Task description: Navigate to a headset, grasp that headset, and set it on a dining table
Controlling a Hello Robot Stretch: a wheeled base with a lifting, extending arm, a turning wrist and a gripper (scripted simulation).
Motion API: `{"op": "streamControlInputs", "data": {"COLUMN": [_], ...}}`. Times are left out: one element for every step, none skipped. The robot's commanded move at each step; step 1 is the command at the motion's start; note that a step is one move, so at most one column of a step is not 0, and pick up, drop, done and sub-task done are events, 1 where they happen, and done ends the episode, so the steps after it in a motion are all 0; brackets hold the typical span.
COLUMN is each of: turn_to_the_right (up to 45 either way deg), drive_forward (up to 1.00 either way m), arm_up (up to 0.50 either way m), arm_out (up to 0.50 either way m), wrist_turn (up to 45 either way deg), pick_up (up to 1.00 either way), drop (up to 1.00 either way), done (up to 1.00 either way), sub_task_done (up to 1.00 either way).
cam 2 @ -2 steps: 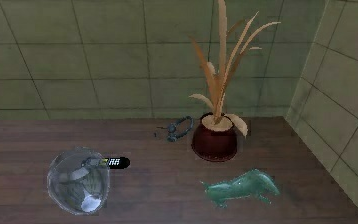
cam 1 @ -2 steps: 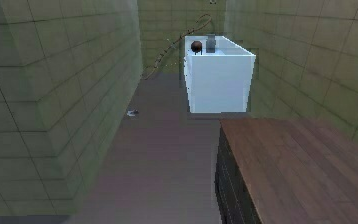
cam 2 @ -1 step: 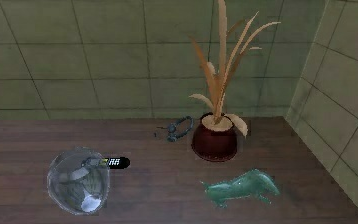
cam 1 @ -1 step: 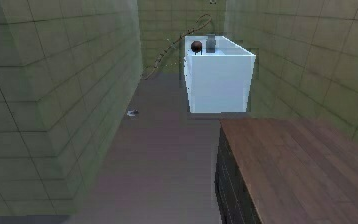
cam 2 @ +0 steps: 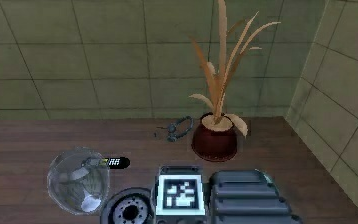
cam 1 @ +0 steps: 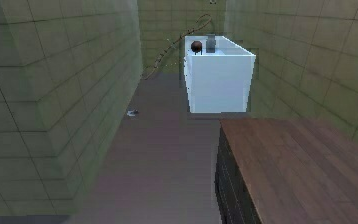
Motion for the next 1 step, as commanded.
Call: {"op": "streamControlInputs", "data": {"turn_to_the_right": [0.0], "drive_forward": [0.00], "arm_up": [0.00], "arm_out": [0.50], "wrist_turn": [0.0], "pick_up": [0.00], "drop": [0.00], "done": [0.00], "sub_task_done": [0.00]}}
